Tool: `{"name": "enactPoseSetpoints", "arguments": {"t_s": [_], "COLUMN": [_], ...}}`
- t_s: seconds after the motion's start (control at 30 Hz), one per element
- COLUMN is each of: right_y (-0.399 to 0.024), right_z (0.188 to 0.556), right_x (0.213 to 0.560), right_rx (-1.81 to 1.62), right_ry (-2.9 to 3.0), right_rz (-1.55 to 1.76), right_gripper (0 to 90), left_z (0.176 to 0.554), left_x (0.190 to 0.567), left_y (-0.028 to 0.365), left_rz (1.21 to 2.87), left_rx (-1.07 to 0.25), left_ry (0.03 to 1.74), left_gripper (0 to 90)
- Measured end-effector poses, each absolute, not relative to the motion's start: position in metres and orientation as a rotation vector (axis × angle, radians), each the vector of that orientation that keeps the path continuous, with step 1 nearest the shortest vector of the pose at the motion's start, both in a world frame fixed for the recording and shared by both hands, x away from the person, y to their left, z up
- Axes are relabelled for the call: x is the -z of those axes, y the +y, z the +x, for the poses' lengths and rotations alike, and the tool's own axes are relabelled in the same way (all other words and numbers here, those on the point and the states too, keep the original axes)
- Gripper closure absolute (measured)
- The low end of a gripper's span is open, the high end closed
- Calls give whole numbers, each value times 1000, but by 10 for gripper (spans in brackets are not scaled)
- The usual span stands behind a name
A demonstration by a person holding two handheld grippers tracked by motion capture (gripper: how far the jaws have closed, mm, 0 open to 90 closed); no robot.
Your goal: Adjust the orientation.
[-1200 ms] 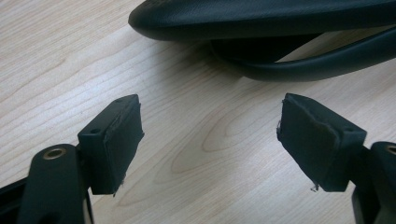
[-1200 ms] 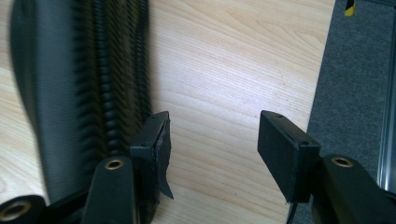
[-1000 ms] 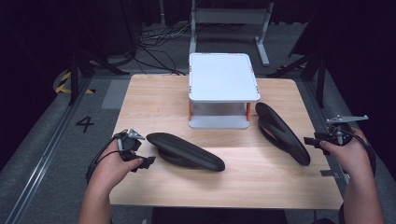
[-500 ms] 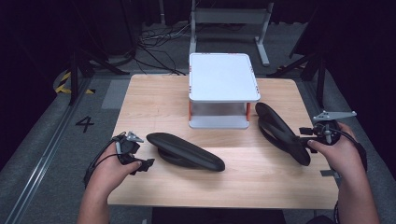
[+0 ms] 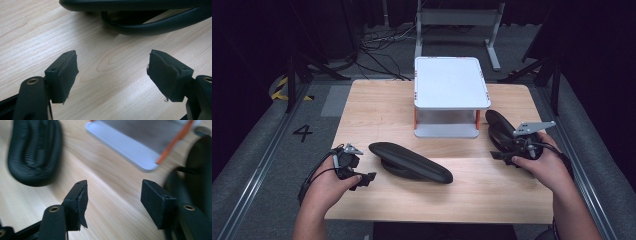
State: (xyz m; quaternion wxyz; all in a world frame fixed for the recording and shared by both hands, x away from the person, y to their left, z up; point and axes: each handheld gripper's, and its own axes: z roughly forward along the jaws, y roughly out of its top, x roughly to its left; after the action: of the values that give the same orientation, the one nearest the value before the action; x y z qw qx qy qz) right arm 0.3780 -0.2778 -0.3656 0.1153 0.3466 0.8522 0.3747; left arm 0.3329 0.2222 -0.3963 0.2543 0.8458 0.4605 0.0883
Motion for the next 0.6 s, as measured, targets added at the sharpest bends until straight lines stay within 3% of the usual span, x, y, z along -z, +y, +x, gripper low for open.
{"name": "enactPoseSetpoints", "arguments": {"t_s": [0.6], "right_y": [-208], "right_z": [359], "right_x": [396], "right_rx": [-1075], "right_ry": [2671], "right_rz": [817], "right_gripper": [357], "left_z": [346], "left_x": [397], "left_y": [210], "left_rz": [2341], "left_rx": [-220], "left_ry": [1189], "left_gripper": [247]}}
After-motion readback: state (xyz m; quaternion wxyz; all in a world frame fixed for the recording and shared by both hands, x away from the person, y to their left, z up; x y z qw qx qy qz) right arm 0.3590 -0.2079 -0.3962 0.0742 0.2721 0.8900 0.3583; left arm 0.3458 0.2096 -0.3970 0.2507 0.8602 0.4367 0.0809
